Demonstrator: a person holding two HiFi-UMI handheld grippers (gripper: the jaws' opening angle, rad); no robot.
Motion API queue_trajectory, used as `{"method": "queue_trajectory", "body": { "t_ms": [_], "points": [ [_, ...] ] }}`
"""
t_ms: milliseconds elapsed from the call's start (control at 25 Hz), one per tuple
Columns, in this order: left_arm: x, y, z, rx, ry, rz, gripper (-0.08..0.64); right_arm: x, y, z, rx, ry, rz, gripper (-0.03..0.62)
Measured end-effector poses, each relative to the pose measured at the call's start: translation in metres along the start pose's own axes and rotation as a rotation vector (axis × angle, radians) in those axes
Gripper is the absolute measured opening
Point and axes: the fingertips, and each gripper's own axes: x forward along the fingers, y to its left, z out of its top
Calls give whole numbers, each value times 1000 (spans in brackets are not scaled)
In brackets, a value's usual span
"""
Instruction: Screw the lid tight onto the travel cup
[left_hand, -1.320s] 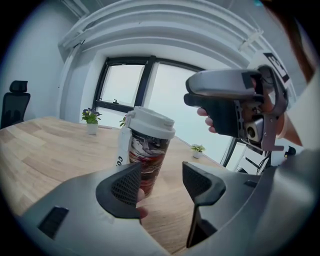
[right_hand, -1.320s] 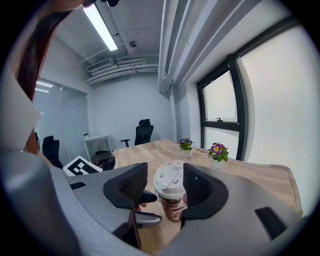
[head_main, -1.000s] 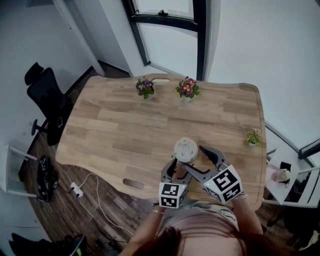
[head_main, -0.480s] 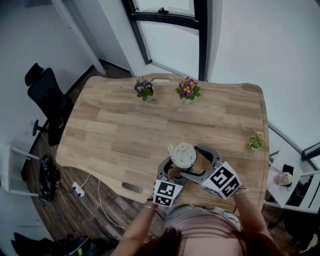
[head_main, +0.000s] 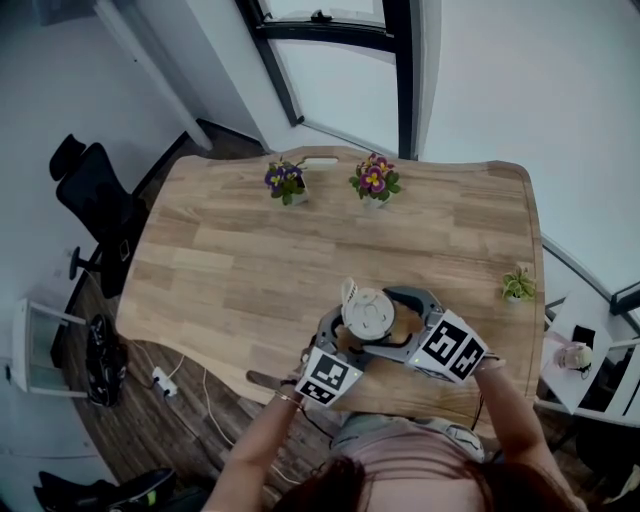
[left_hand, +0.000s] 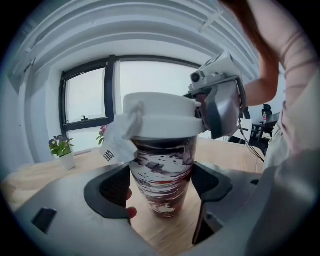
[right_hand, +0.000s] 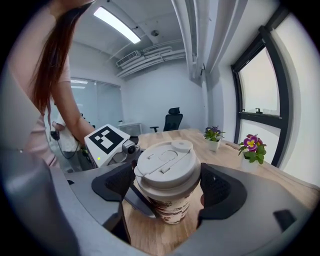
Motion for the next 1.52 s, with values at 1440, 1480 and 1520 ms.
{"method": "queue_trajectory", "body": {
  "t_ms": [1440, 1480, 1520],
  "points": [
    [10, -4, 4, 2, -2, -47, 356, -7, -16, 0, 140, -55, -476, 397],
    [10, -5, 4, 6, 6, -65, 356, -6, -15, -2, 163, -49, -446, 397],
    [9, -6, 3, 16, 15, -91, 356, -7, -12, -3, 178, -39, -408, 399]
  ]
}}
